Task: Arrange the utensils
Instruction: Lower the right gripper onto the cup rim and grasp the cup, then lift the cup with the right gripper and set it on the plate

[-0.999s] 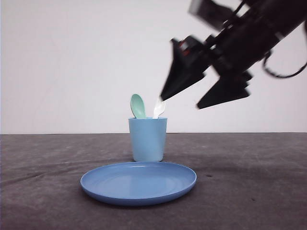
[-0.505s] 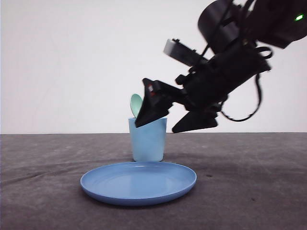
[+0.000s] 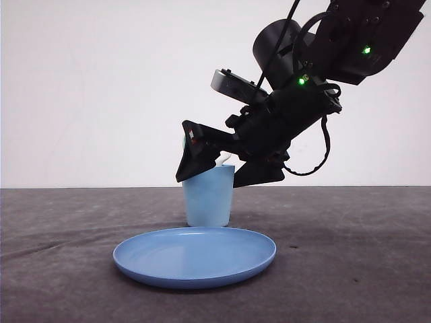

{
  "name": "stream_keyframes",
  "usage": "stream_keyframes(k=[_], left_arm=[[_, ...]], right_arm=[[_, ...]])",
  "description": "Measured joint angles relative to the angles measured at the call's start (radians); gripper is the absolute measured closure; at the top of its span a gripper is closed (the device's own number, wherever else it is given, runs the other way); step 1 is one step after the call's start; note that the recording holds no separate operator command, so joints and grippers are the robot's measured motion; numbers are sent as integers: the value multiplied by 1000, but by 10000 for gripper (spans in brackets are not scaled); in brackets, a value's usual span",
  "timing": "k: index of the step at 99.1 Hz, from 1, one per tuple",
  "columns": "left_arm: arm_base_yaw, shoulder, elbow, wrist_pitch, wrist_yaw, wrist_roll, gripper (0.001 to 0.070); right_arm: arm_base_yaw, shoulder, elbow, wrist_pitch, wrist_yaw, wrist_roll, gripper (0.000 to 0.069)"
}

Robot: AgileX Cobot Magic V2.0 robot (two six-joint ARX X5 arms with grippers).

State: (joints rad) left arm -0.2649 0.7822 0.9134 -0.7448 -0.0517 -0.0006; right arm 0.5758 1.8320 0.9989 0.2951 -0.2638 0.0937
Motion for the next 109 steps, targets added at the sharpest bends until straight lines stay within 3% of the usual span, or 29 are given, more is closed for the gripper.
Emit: stream_keyframes(k=[17,24,52,89,109], left_arm=[[0,0,0,0,0,0,592],[0,0,0,0,0,0,592],[0,0,0,0,0,0,592],[0,0,0,-3,0,0,592],[0,0,0,-5,0,0,592]], right_arm=[[0,1,0,0,2,0,155],[0,1,0,0,2,-4,185],[15,-38,12,-89,5,-26,194],[47,-332,12,-290,4,-45,194],[93,-431,-82,-298,4,-45,194]])
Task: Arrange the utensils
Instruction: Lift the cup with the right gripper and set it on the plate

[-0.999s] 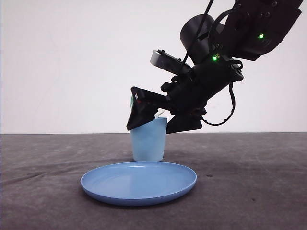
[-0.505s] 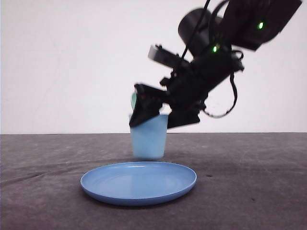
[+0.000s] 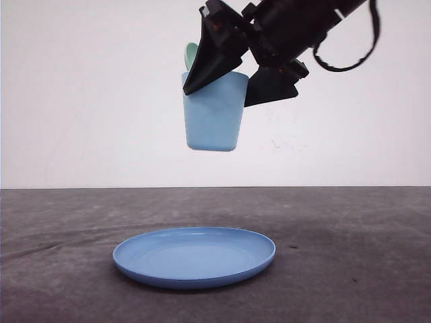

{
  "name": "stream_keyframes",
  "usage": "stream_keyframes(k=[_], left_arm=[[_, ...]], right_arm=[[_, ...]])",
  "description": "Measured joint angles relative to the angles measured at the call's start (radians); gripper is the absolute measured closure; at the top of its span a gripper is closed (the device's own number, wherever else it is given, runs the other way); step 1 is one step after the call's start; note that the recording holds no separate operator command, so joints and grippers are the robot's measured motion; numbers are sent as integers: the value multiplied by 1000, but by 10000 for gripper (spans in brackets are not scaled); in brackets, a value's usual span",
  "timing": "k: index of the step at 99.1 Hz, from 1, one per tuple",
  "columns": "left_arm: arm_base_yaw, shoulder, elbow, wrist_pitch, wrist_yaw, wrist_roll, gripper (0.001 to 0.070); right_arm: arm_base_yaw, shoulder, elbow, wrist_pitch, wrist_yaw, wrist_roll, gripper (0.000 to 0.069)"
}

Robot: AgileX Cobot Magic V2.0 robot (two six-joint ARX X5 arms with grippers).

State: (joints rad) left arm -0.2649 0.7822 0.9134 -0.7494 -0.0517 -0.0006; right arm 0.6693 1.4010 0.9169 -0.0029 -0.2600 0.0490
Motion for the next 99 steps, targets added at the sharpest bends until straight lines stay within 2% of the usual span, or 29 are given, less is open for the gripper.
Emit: stream_keyframes(k=[27,47,64,99], left_arm=[[0,0,0,-2,0,0,592],[0,0,0,-2,0,-3,592],[0,0,0,-3,0,-11,592],[0,0,0,-3,0,-15,592]], right_arm=[[92,-26,-128,13,8,0,194],[141,-26,-200,115,31,0,194],[147,-5,-228,163,77,1,194],[155,81,-233,195,77,1,194]])
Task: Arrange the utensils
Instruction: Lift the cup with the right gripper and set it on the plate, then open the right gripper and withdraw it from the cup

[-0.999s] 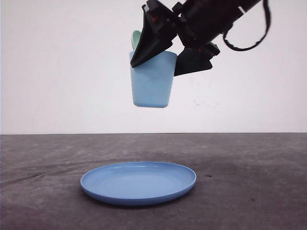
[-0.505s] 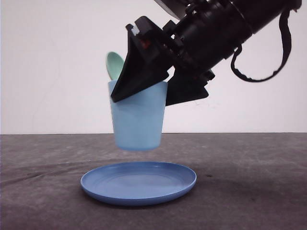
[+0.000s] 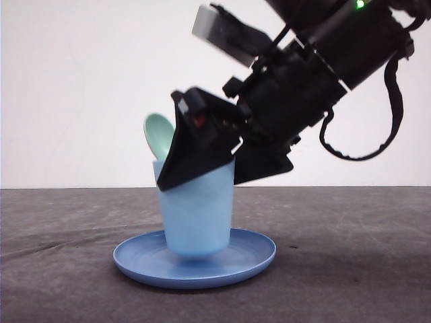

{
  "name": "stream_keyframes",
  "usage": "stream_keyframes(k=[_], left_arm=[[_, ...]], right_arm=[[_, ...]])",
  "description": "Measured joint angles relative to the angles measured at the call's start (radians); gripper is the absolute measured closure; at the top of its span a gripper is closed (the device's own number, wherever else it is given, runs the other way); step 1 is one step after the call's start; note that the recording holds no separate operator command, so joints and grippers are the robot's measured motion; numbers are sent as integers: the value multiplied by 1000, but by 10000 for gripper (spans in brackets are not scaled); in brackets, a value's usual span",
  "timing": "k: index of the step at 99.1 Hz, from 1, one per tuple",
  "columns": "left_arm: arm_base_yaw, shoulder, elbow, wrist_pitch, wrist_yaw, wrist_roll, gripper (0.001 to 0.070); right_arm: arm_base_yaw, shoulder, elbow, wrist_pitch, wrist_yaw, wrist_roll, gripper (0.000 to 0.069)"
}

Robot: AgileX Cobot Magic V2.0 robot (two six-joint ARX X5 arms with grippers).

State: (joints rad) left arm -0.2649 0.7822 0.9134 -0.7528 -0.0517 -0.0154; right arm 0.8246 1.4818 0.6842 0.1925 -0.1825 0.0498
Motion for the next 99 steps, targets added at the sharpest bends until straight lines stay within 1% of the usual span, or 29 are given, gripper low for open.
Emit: stream_keyframes(k=[25,29,38,43,55,71,92,99], left_arm=[[0,0,0,-1,0,0,592],[0,0,0,-2,0,0,592],[0,0,0,-6,0,0,592],[0,0,0,-9,0,0,592],[0,0,0,-15,0,0,592],[0,0,0,-16,0,0,592],[0,0,0,-16,0,0,592],[0,0,0,-18,0,0,592]], right_arm=[[0,30,0,26,-2,0,187],[0,30,0,25,-5,0,159],[0,33,0,21,-8,0,53],[0,35,0,18,-8,0,12],[0,33,0,-8,-7,1,11],[-18,-19,0,-138,-1,1,11],[-90,-194,2,-396,3,2,11],[-125,-261,2,-482,29,4,11]])
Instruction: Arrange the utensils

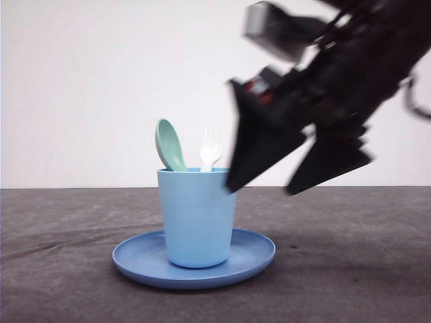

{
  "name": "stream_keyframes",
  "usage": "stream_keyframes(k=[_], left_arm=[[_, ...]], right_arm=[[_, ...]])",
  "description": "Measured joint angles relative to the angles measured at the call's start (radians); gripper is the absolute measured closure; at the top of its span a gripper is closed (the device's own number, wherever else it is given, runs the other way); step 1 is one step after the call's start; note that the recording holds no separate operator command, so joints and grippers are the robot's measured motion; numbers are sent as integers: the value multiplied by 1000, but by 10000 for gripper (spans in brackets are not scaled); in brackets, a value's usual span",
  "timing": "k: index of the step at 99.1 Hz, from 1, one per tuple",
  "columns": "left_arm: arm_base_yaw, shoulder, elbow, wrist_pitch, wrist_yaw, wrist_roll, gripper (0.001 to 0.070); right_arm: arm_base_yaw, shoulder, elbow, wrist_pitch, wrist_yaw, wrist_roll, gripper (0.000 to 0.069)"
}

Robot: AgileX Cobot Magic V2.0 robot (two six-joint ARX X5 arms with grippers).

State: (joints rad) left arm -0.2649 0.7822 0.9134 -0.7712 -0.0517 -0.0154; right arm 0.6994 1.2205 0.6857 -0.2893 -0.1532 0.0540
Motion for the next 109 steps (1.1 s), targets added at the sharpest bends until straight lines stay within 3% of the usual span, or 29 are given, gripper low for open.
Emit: stream_keyframes(k=[20,37,63,101,105,109], left_arm=[[0,0,0,-8,0,0,592],[0,0,0,-8,0,0,592],[0,0,0,-8,0,0,592],[0,0,0,-8,0,0,603],[0,0,0,-8,0,0,637],[0,0,0,-8,0,0,668]], right_arm=[[-151,-182,64,-292,130,6,11],[-313,-288,135,-454,154,7,11],[-491,-363,154,-496,151,8,11],[-504,-359,154,-525,117,33,13],[-504,-359,154,-525,99,45,57],[-504,-359,154,-526,87,49,171]])
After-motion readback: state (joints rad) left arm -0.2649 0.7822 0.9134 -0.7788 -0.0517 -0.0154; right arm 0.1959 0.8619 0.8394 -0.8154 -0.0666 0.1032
